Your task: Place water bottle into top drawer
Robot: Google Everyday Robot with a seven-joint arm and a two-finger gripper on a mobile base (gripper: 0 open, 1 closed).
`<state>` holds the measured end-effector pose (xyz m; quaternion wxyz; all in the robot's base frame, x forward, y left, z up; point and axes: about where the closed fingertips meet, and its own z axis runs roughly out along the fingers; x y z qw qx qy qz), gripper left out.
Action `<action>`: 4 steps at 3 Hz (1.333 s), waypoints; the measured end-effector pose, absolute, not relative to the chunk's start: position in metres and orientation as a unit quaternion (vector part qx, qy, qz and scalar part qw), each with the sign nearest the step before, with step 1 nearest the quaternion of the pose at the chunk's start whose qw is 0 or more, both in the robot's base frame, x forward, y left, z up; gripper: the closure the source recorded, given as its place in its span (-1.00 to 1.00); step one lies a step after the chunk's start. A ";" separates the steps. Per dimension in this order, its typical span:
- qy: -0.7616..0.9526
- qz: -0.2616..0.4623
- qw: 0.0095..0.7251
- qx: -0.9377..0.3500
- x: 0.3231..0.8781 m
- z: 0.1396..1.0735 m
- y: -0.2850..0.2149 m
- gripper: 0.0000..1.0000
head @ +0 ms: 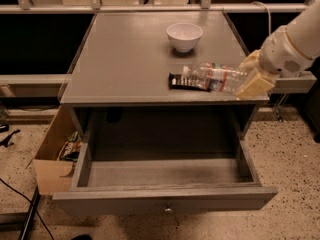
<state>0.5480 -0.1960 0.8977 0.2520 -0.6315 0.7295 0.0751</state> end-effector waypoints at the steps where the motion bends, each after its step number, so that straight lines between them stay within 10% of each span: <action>1: 0.727 0.079 0.235 -0.640 0.514 0.880 -0.206 1.00; 4: 0.719 0.110 0.223 -0.649 0.502 0.785 -0.192 1.00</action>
Offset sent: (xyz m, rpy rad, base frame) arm -0.0579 -0.0184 -0.0632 -0.0283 0.0855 0.0216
